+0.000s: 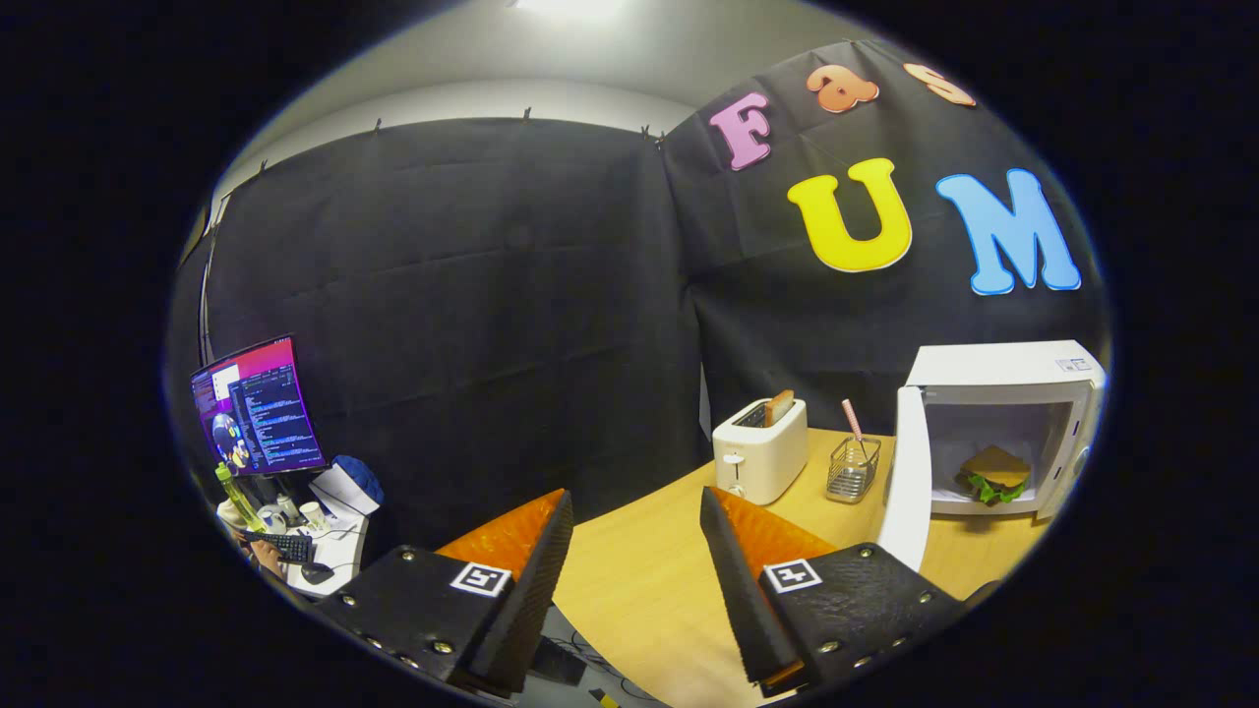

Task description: Open the microwave, put the food inside, and close the microwave door.

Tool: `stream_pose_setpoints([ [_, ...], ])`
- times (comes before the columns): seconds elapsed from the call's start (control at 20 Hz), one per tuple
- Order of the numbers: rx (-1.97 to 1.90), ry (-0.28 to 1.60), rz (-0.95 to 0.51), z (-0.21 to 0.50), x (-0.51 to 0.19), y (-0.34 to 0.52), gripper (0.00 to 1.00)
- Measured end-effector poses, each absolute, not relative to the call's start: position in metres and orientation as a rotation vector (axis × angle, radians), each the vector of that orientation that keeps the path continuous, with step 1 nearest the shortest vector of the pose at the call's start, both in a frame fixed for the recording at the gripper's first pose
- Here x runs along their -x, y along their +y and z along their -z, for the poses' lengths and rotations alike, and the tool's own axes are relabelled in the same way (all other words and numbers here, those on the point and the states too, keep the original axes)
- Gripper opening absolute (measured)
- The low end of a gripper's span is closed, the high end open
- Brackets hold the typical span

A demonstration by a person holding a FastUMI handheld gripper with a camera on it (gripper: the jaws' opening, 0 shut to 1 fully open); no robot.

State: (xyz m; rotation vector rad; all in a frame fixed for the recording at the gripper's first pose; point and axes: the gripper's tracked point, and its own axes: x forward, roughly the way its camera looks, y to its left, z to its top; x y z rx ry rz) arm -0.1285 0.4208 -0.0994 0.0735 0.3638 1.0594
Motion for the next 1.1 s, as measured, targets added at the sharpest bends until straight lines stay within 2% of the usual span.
stream_pose_setpoints([
  [0.1,-0.039,0.406,-1.059,0.120,0.130,0.424,0.75],
  [0.2,-0.033,0.438,-1.032,0.135,0.124,0.419,0.17],
  [0.25,-0.027,0.471,-1.037,0.148,0.126,0.420,0.14],
  [0.4,-0.012,0.536,-1.017,0.180,0.114,0.424,0.17],
  [0.45,-0.010,0.568,-1.025,0.185,0.122,0.410,0.01],
  [0.75,0.001,0.587,-0.918,0.200,0.090,0.372,0.02],
  [1.1,0.022,0.561,-0.900,0.197,0.081,0.344,0.00],
])
